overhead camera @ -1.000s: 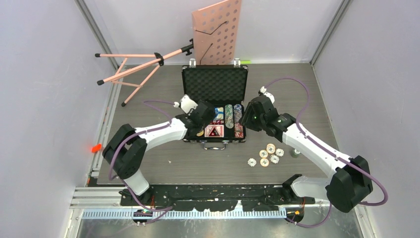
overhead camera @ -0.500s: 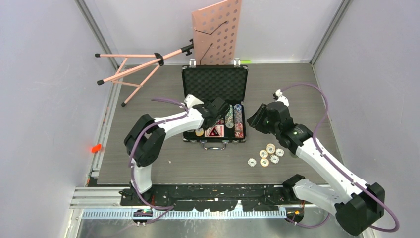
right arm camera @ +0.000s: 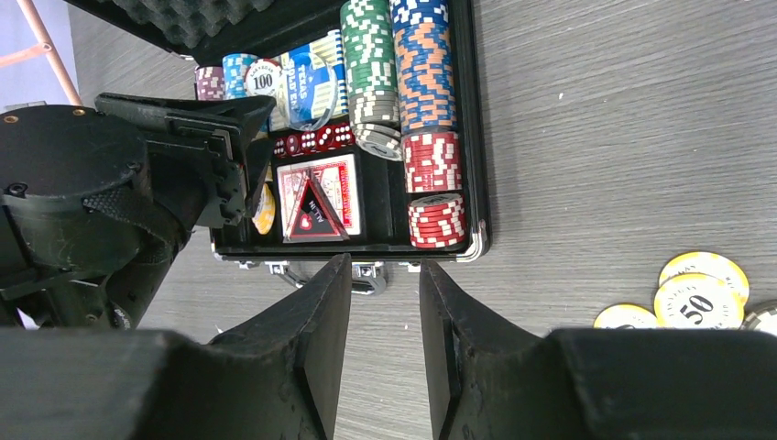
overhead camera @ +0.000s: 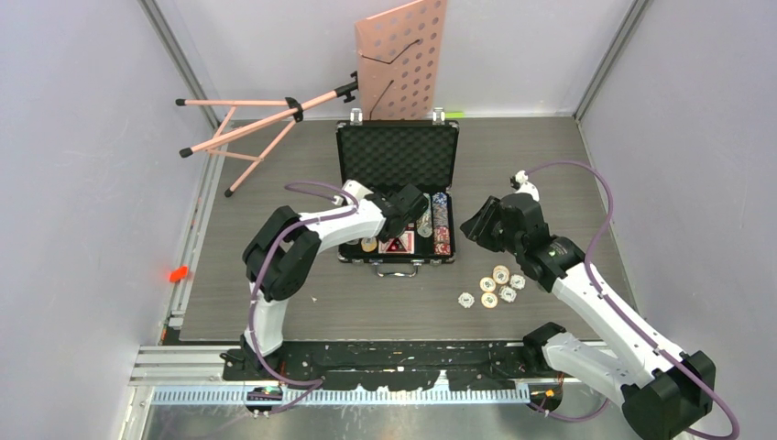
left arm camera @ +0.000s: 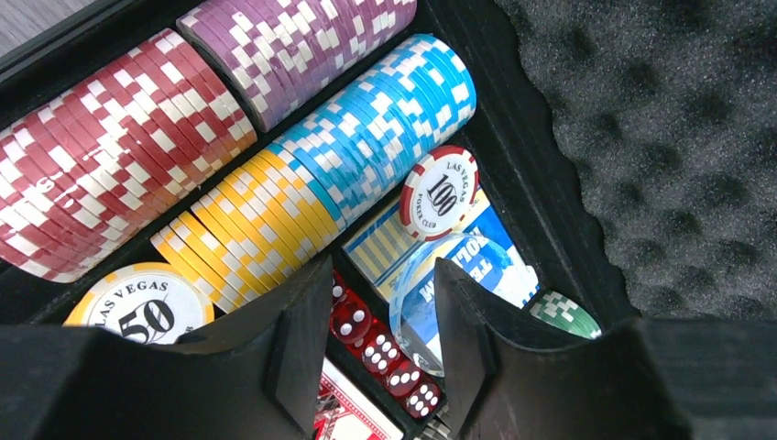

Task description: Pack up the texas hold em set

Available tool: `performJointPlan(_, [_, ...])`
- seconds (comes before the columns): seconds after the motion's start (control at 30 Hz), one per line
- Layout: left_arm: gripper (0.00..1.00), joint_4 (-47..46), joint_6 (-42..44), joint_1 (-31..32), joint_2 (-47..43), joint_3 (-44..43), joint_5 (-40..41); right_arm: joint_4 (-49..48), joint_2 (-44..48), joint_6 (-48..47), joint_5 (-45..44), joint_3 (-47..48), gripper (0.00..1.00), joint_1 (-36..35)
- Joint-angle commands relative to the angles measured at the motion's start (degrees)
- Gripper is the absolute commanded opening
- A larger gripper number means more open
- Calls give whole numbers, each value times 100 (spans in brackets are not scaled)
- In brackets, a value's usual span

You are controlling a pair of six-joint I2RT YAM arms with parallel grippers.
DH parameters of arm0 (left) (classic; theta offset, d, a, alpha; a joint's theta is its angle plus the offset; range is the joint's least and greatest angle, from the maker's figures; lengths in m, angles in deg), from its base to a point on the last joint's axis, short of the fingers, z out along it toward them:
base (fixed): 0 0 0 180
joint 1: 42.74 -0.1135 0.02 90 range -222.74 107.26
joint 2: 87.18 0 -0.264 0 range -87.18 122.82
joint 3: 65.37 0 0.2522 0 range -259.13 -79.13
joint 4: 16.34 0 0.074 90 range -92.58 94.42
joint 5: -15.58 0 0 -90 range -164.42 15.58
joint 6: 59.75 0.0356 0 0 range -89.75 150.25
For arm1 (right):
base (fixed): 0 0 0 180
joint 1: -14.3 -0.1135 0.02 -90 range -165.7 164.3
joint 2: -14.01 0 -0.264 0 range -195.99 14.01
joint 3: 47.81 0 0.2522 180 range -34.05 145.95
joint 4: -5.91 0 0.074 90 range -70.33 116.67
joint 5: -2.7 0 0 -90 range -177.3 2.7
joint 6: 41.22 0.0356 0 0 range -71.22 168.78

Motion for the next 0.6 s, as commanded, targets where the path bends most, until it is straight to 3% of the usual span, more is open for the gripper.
performJointPlan(0.0, [45,-35,-88,-61,96,-183,542,-58,132,-71,104,0,39,60])
performJointPlan(0.57, [33,-868,637,-273,298,-263,682,-66,76,-127,230,-20,39,157])
